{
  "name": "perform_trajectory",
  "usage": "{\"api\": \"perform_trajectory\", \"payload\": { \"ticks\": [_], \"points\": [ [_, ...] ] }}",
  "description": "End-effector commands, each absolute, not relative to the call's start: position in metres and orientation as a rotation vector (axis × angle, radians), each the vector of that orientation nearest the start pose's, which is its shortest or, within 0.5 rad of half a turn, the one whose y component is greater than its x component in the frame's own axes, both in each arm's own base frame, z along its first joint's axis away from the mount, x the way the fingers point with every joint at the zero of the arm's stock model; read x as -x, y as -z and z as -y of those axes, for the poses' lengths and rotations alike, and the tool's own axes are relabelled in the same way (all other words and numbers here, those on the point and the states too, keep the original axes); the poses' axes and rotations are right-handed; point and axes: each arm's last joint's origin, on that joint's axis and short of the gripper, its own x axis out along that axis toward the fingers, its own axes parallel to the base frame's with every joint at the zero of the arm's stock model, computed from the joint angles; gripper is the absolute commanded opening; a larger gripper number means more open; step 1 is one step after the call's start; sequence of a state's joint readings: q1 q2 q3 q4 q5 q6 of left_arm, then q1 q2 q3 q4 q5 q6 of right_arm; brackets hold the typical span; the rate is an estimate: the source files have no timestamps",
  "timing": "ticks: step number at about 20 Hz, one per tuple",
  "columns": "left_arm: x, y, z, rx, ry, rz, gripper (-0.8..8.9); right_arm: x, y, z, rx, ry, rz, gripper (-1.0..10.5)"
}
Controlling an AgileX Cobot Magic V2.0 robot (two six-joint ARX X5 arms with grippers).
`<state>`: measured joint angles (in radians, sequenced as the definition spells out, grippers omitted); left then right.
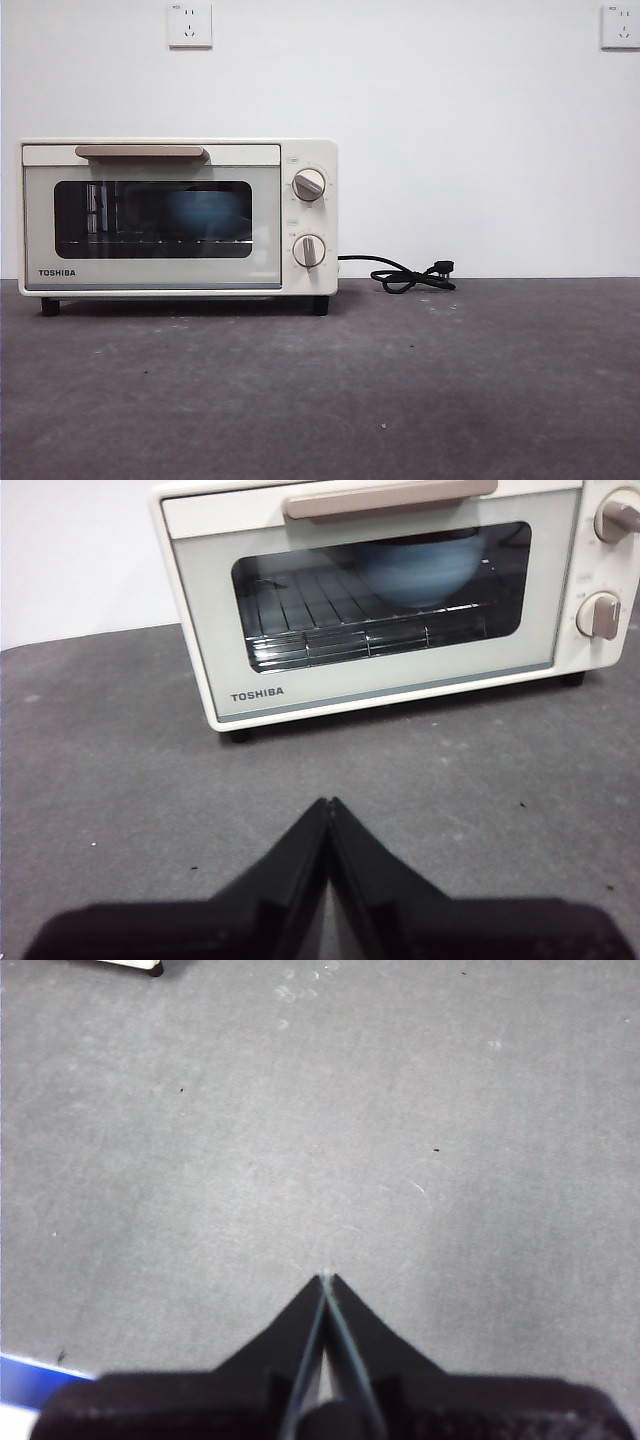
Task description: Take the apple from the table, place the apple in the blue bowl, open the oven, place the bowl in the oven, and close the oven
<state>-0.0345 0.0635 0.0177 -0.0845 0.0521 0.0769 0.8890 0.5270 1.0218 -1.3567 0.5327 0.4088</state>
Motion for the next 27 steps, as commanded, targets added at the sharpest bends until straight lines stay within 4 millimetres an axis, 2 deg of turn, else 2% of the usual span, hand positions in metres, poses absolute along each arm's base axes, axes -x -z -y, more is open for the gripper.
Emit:
{"api": "perform_trajectory", "payload": {
  "ticks": [1,6,27],
  "points": [
    [-0.0993,-0.1536,0.002,-0.055,0.032,-0.13,-0.04,-0.0357,-0.3325,-0.0205,0.186,-0.181,-0.719,0.0],
    [-0.0964,-0.1488,-0.0023,-0.049,-0.038,-0.175,-0.04,-0.0357,-0.3325,-0.0205,0.186,-0.181,-0.719,0.0],
    [-0.0985,-0.1459,-0.0022,-0.002,-0.036,-0.212,-0.04,-0.0357,-0.3325,-0.0205,0.186,-0.181,-0.72,0.0]
  ]
}}
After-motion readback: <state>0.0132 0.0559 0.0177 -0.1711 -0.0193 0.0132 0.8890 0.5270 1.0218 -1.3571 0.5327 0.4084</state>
